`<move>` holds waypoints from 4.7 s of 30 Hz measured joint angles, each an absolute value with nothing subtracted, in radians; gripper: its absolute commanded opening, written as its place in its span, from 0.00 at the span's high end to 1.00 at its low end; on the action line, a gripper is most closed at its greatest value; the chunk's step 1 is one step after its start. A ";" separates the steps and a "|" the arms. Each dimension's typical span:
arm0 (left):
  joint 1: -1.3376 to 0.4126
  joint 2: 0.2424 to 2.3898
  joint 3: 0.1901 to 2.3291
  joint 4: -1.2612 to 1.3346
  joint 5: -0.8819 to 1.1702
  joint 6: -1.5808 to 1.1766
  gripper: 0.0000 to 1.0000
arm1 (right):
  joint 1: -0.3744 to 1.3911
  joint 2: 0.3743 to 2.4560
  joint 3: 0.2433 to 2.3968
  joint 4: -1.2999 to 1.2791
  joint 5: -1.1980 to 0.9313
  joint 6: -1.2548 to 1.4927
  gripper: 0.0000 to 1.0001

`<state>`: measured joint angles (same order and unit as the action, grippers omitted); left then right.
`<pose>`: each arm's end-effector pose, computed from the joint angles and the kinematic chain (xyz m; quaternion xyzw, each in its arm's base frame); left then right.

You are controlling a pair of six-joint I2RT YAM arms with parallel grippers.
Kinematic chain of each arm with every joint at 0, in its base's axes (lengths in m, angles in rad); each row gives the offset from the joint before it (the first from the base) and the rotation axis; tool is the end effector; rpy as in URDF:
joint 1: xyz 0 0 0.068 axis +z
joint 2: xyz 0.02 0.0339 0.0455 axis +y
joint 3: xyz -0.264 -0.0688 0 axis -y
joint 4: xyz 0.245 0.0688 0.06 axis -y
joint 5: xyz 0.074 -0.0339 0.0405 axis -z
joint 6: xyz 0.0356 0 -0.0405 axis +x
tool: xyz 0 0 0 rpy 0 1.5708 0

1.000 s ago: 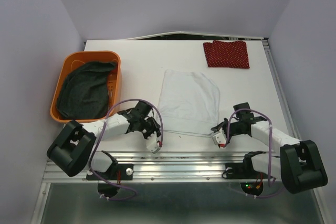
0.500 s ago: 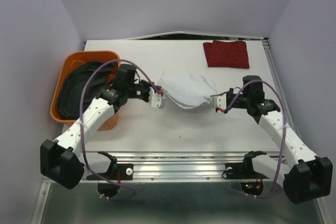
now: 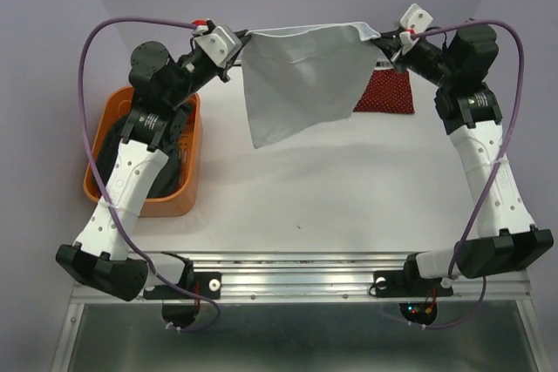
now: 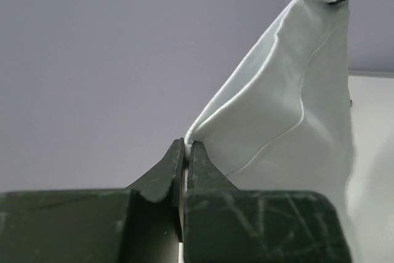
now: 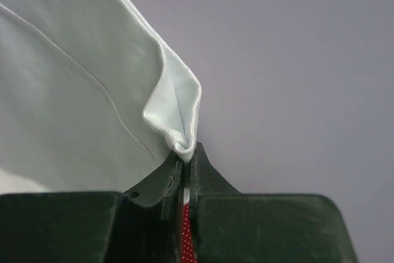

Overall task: Fold and stack the skirts
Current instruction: Flatten the skirt out, then fold the skirt

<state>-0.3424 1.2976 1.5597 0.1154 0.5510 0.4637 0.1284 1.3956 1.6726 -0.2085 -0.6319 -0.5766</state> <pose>0.2451 -0.1071 0.5276 0.4191 0.4091 -0.1043 0.8038 0.2906 0.0587 0.5052 -0.4371 0.5304 0.0524 0.7245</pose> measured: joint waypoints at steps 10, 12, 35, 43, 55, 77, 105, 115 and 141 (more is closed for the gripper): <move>-0.345 1.199 1.347 0.138 0.574 0.407 1.00 | 0.132 1.328 1.523 -0.241 -0.626 -0.567 0.99; -0.344 1.245 1.341 0.139 0.571 0.406 1.00 | 0.131 1.385 1.523 -0.240 -0.624 -0.568 0.99; -0.226 1.648 1.614 0.171 0.641 0.587 1.00 | 0.105 1.868 1.936 -0.231 -0.742 -0.669 0.99; -0.282 1.362 1.112 0.136 0.702 0.807 1.00 | 0.128 1.624 1.340 -0.187 -0.841 -1.039 0.98; -0.572 1.098 0.675 -0.244 0.685 1.223 0.06 | 0.171 1.283 0.805 -0.609 -0.801 -1.804 0.03; -0.418 1.678 1.320 -0.292 0.398 0.424 0.68 | 0.236 1.645 1.364 -0.691 -0.729 -0.474 0.48; -0.920 1.794 1.122 -0.375 0.325 0.514 0.65 | 0.262 2.154 1.678 -0.651 -0.310 -0.523 0.36; -0.821 1.616 1.258 -0.417 0.401 0.434 0.39 | 0.254 1.771 1.502 -0.694 -0.355 -0.724 0.36; -0.685 1.336 0.833 -0.437 0.299 0.820 0.41 | 0.610 1.263 0.686 -0.870 -0.113 -0.818 0.48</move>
